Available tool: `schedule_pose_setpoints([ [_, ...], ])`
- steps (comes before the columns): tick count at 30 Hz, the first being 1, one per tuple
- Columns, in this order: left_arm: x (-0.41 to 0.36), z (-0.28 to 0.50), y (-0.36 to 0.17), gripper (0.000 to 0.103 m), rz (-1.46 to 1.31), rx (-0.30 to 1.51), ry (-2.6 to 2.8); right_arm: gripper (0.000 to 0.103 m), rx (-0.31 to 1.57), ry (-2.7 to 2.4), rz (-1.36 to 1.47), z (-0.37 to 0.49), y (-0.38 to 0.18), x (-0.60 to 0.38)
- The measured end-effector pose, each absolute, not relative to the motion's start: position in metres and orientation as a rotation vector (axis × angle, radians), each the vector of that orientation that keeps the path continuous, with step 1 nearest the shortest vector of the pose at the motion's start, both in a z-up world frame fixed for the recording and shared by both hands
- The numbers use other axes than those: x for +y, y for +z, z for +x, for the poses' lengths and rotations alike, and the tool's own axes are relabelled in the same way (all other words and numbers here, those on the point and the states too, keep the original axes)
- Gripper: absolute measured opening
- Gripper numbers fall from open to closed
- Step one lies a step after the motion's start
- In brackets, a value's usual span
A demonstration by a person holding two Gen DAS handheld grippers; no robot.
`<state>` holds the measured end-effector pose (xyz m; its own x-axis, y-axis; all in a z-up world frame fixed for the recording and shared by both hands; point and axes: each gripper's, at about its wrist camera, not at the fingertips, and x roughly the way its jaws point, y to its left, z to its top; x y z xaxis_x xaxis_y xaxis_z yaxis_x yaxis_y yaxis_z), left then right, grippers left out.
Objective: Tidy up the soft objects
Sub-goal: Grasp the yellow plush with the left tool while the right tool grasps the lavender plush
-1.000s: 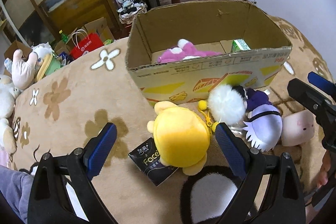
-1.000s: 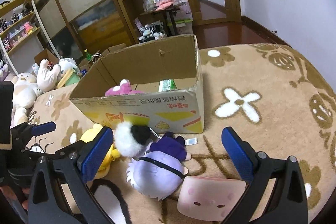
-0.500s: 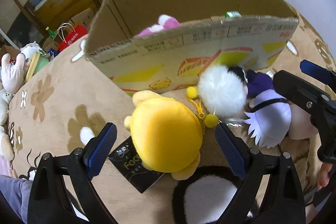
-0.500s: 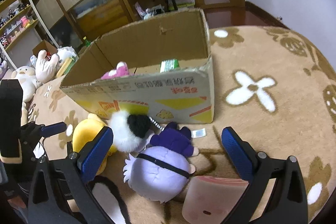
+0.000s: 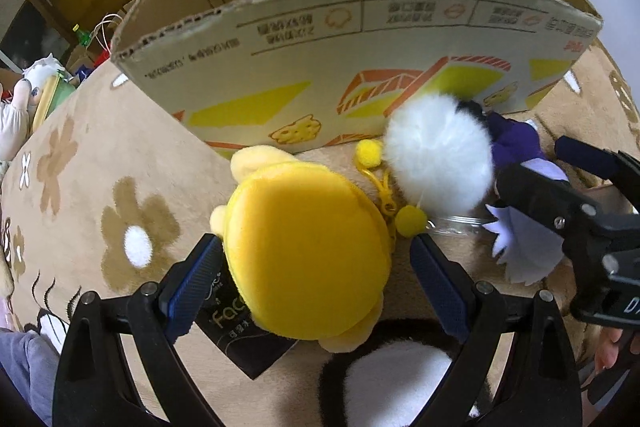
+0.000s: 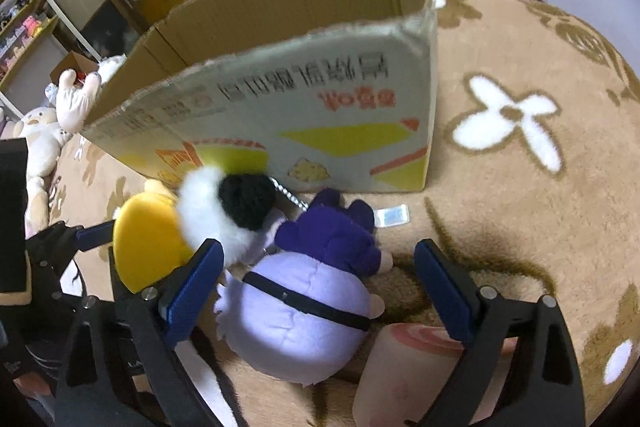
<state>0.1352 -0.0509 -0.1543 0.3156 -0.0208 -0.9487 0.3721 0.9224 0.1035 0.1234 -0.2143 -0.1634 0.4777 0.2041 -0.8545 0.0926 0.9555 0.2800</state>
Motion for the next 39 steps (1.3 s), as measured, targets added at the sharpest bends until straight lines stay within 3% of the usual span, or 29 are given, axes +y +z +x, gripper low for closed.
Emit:
schedule_pose_setpoints([
  [3,-0.049,0.138,-0.156,0.093,0.317,1.231,-0.266,0.088,1.106,0.064,0.263,0.125,-0.17,-0.209],
  [5,-0.049,0.138,-0.159,0.082,0.323,1.236,-0.267,0.087,1.115,0.072,0.261,0.124,-0.174,-0.206],
  [11,-0.05,0.138,-0.159,0.073,0.298,1.242,-0.272,0.078,1.121,0.095,0.235,0.125,-0.175,-0.195],
  [18,-0.043,0.138,-0.155,0.067,0.242,1.24,-0.283,0.068,1.096,0.093,0.25,0.122,-0.17,-0.191],
  [39,-0.011,0.11,-0.103,0.067,0.136,1.102,-0.255,0.067,0.87,0.088,0.264,0.083,-0.113,-0.206],
])
